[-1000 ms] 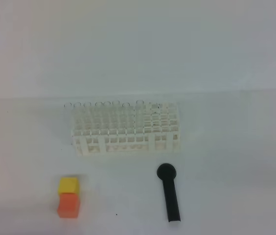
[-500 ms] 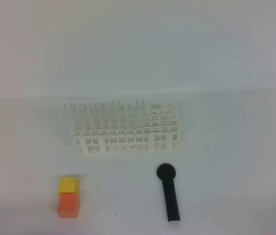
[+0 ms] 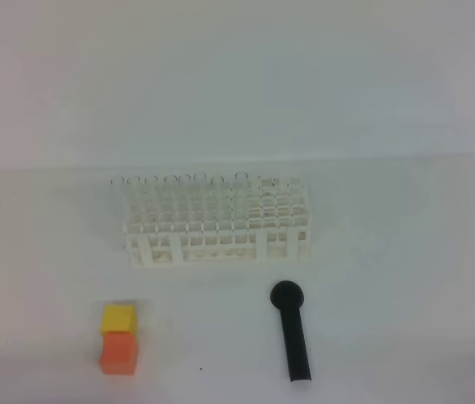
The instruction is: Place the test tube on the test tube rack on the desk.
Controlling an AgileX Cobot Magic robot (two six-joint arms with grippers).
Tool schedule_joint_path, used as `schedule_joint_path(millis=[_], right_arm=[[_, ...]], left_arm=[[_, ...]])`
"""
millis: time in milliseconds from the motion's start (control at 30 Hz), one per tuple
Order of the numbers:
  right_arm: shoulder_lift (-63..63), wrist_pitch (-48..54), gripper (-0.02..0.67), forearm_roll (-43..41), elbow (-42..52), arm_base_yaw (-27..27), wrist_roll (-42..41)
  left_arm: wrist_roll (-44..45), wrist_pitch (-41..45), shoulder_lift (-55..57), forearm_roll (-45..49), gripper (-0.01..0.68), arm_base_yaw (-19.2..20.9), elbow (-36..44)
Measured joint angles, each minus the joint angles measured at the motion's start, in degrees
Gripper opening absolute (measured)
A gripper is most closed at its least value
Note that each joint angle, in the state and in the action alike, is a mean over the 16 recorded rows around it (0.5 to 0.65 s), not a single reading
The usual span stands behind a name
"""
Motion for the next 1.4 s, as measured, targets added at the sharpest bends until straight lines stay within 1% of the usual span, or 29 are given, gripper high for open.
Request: schedule_joint_path(millis=[1400], right_arm=[[0.0,0.0,-0.006,0.0,0.0,0.0,0.05]], left_arm=[[-0.07,0.82,0.14,0.28,-0.001,0.0,-0.23]])
